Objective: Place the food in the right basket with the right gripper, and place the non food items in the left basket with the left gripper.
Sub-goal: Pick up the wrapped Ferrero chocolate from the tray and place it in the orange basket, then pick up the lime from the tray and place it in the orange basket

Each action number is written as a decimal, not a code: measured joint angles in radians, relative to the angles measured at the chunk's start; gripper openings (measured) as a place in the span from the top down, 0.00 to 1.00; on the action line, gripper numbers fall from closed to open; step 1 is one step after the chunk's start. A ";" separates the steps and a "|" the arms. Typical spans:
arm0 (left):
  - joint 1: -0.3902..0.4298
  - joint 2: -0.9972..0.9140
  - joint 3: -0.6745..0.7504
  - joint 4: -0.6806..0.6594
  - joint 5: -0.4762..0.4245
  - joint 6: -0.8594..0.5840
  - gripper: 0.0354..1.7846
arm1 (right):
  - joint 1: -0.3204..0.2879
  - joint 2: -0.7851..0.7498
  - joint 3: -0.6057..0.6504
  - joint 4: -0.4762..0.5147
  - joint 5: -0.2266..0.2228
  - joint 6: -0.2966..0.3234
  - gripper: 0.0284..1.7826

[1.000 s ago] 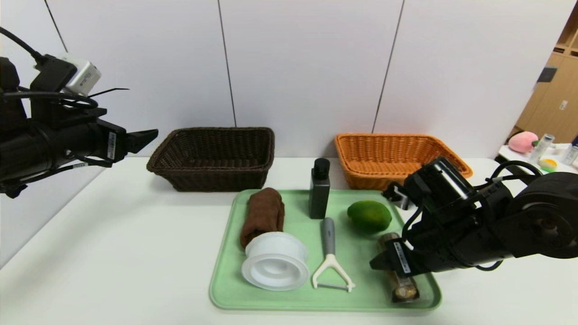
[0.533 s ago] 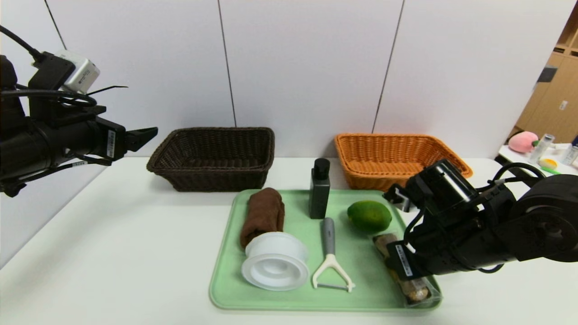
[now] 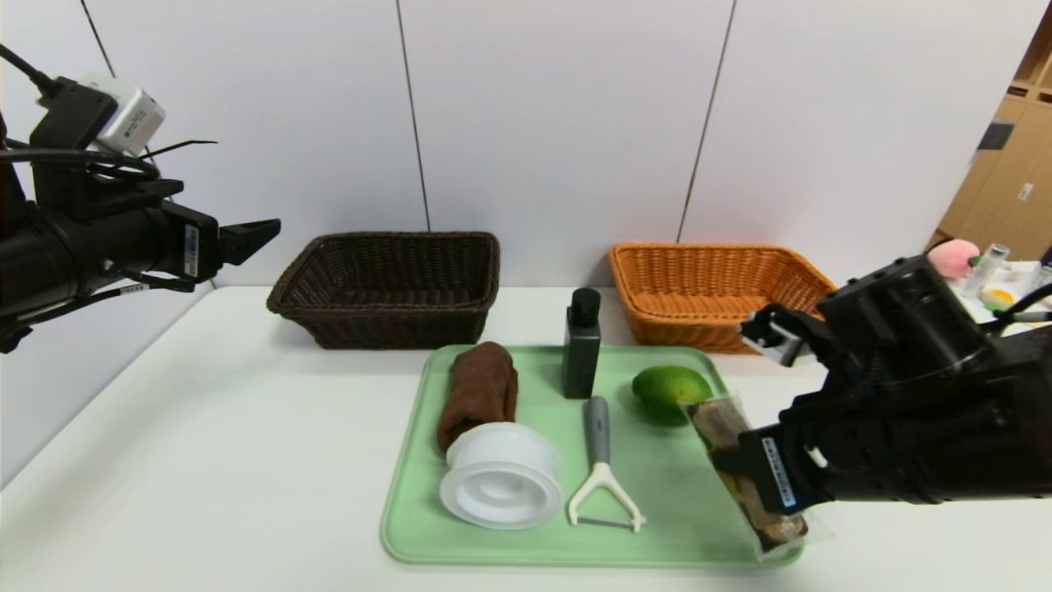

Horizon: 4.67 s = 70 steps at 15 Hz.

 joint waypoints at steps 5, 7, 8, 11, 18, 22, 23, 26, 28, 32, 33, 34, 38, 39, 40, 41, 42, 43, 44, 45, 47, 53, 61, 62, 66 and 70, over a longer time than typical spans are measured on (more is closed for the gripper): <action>0.000 -0.012 -0.007 0.000 0.003 -0.003 0.06 | -0.046 -0.177 0.032 -0.310 0.009 -0.116 0.92; 0.000 -0.019 -0.007 0.000 0.004 -0.004 0.06 | -0.165 -0.152 0.022 -0.488 0.014 -0.235 0.92; 0.000 -0.024 -0.006 0.002 0.003 -0.005 0.06 | -0.220 -0.126 0.012 -0.574 0.017 -0.287 0.92; 0.009 -0.040 0.007 0.005 0.004 -0.017 0.06 | -0.369 0.003 -0.032 -0.730 0.018 -0.388 0.92; 0.011 -0.056 0.023 0.006 0.004 -0.021 0.06 | -0.517 0.349 -0.238 -0.793 -0.013 -0.436 0.92; 0.011 -0.056 0.024 0.005 0.005 -0.028 0.06 | -0.559 0.493 -0.329 -0.796 -0.032 -0.446 0.92; 0.011 -0.056 0.024 0.005 0.005 -0.031 0.06 | -0.563 0.523 -0.343 -0.797 -0.037 -0.445 0.92; 0.014 -0.056 0.024 0.006 0.006 -0.033 0.06 | -0.568 0.592 -0.366 -0.797 -0.041 -0.439 0.92; 0.014 -0.056 0.024 0.006 0.005 -0.033 0.06 | -0.571 0.618 -0.371 -0.797 -0.042 -0.438 0.92; 0.014 -0.054 0.024 0.006 0.005 -0.033 0.06 | -0.574 0.645 -0.377 -0.822 -0.042 -0.438 0.65; 0.014 -0.054 0.024 0.006 0.005 -0.033 0.06 | -0.574 0.649 -0.376 -0.839 -0.041 -0.437 0.57; 0.014 -0.054 0.026 0.006 0.005 -0.033 0.06 | -0.574 0.651 -0.375 -0.855 -0.040 -0.437 0.51; 0.014 -0.054 0.033 0.006 0.005 -0.033 0.06 | -0.574 0.648 -0.374 -0.905 -0.038 -0.437 0.32; 0.014 -0.054 0.033 0.006 0.005 -0.033 0.06 | -0.574 0.640 -0.372 -0.905 -0.039 -0.436 0.29; 0.014 -0.054 0.033 0.006 0.005 -0.033 0.06 | -0.574 0.626 -0.370 -0.901 -0.039 -0.431 0.26; 0.014 -0.054 0.034 0.006 0.005 -0.033 0.06 | -0.574 0.603 -0.365 -0.896 -0.038 -0.424 0.23; 0.014 -0.054 0.037 0.005 0.005 -0.033 0.06 | -0.572 0.572 -0.357 -0.882 -0.037 -0.418 0.21; 0.014 -0.054 0.040 0.005 0.005 -0.033 0.06 | -0.566 0.537 -0.348 -0.855 -0.032 -0.415 0.19; 0.014 -0.056 0.044 0.004 0.005 -0.033 0.06 | -0.557 0.497 -0.342 -0.821 -0.020 -0.411 0.17; 0.014 -0.057 0.047 0.003 0.004 -0.033 0.06 | -0.539 0.454 -0.340 -0.776 0.006 -0.408 0.16; 0.014 -0.064 0.052 0.001 0.004 -0.046 0.06 | -0.491 0.357 -0.353 -0.634 0.089 -0.408 0.13; 0.013 -0.100 0.075 -0.001 0.001 -0.068 0.06 | -0.269 0.136 -0.515 0.118 0.364 -0.612 0.08; 0.013 -0.147 0.084 0.006 -0.008 -0.064 0.06 | -0.209 0.216 -0.681 0.581 0.249 -0.987 0.06; 0.013 -0.151 0.089 0.004 -0.008 -0.064 0.06 | -0.206 0.234 -0.682 0.580 0.239 -0.994 0.05; 0.013 -0.170 0.125 0.001 -0.007 -0.066 0.06 | -0.195 0.307 -0.686 0.567 0.234 -0.995 0.05; 0.011 -0.172 0.130 0.000 -0.010 -0.065 0.06 | -0.196 0.372 -0.695 0.555 0.233 -0.992 0.05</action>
